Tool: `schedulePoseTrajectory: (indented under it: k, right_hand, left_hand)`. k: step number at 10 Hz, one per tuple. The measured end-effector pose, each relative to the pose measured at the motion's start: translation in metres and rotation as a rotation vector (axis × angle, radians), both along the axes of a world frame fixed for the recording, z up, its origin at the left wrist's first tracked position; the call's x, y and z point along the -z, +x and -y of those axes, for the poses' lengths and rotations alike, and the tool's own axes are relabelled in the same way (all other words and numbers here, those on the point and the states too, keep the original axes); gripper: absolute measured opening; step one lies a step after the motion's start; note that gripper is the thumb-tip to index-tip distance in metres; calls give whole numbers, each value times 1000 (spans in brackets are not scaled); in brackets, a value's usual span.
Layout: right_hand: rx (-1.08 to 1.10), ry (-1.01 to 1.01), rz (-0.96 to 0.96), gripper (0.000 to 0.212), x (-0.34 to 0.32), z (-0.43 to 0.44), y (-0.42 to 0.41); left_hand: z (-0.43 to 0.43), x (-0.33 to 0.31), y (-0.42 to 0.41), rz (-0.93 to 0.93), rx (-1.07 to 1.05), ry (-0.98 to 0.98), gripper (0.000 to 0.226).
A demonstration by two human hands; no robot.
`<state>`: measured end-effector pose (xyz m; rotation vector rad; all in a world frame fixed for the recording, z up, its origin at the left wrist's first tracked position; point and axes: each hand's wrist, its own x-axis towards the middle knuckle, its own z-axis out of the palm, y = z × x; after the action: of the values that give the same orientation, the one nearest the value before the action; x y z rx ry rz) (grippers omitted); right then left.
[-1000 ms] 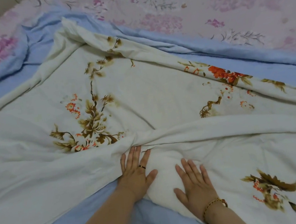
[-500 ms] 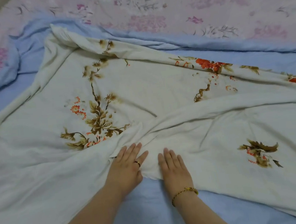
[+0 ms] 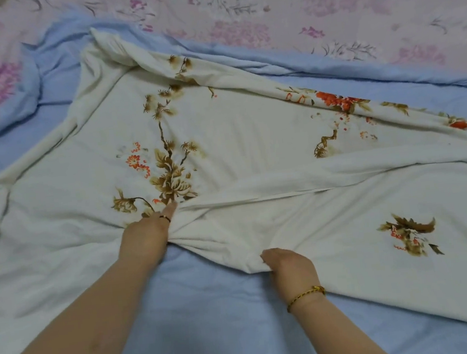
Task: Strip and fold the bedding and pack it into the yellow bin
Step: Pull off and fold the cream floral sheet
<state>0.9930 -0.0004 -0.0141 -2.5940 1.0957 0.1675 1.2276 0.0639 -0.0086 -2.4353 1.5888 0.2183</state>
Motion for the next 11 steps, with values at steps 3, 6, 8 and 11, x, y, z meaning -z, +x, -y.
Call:
schedulePoseTrajectory:
  k: [3,6,8,11]
  right_hand:
    - [-52,231,-294,9,-20,-35,-9]
    - [-90,375,-498,31,-53,-91,-41]
    - [-88,443,-510,35,-77,-109,-56]
    - [-85,515,-345,67,-104,-118,-28]
  left_hand:
    - [-50,-27,21,-138,129,377,42]
    - [-133,-73,-22,-352,67,500,49]
    - [-170,-106,-40,-295,-15,415,55]
    - [-188,-136,-14,-33,-176,111,29]
